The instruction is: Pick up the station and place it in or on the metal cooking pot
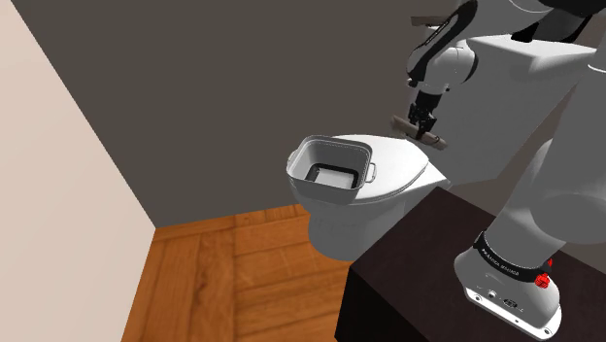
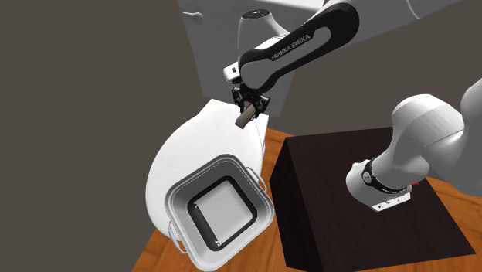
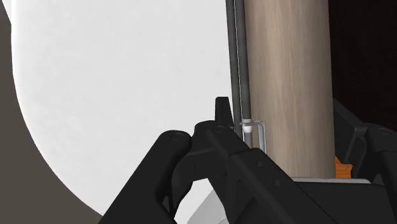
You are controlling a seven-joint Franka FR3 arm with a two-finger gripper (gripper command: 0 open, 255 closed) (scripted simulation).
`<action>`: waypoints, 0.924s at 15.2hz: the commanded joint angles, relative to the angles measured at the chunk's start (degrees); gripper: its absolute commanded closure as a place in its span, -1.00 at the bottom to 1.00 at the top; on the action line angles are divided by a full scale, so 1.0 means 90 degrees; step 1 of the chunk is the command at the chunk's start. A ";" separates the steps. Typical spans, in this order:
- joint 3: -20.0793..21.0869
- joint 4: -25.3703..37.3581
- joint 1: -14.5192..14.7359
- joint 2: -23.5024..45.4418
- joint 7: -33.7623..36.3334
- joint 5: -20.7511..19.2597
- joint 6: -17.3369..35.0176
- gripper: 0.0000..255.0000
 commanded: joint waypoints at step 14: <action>0.0216 0.0036 0.0453 -0.1102 0.1536 -0.1163 -0.0637 1.00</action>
